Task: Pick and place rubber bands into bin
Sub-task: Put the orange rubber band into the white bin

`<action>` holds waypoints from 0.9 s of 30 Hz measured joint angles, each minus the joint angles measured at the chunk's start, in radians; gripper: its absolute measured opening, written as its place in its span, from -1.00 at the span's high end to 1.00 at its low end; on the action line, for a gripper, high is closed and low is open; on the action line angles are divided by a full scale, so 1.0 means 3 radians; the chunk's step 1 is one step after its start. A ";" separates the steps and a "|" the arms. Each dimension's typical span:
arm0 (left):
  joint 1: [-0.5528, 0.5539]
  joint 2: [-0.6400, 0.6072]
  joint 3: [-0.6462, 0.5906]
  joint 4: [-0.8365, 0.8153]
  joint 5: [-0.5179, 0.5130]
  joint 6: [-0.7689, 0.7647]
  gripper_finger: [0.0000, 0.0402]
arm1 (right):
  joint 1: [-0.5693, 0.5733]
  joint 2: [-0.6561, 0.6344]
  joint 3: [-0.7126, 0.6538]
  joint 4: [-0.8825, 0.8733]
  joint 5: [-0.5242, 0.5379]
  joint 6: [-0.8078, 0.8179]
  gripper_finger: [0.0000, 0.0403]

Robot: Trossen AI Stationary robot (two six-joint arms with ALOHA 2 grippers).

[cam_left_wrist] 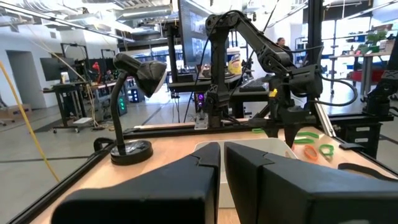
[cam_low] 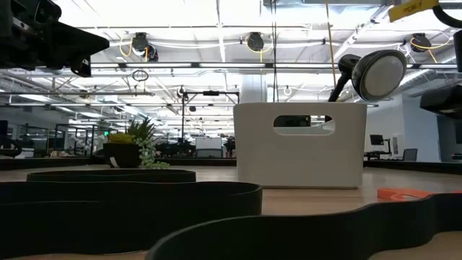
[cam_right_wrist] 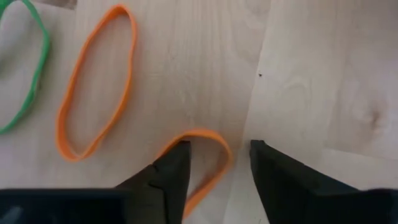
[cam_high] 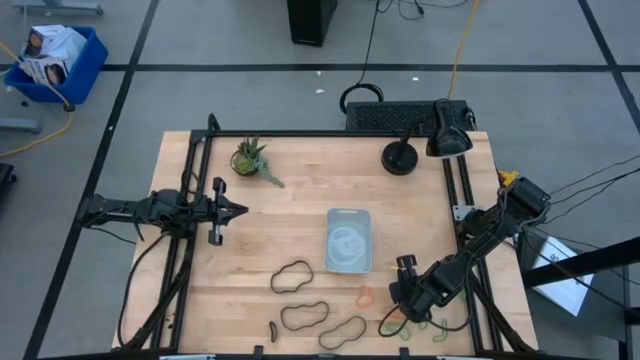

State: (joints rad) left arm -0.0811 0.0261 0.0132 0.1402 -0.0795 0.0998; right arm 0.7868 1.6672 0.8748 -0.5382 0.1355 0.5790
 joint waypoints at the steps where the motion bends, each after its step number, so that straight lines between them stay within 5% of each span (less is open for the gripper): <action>1: 0.0000 0.0000 0.0000 0.0000 0.0000 0.0000 0.85 | 0.0001 0.0003 -0.0002 0.0004 -0.0007 0.0000 0.30; 10: 0.0000 -0.0001 0.0000 0.0000 0.0000 0.0000 0.85 | 0.0004 0.0009 -0.0007 0.0011 -0.0033 0.0008 0.96; 16: 0.0000 -0.0001 0.0000 0.0000 0.0000 0.0000 0.85 | -0.0040 -0.0130 -0.0018 -0.0023 0.0067 0.0024 0.98; 27: 0.0000 -0.0001 0.0000 0.0076 -0.0001 0.0000 0.85 | -0.0149 -0.1048 -0.0021 -0.0340 0.0783 -0.0164 1.00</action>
State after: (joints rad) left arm -0.0811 0.0257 0.0132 0.1631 -0.0799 0.0998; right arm 0.7420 1.3528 0.8684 -0.6401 0.3703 0.5299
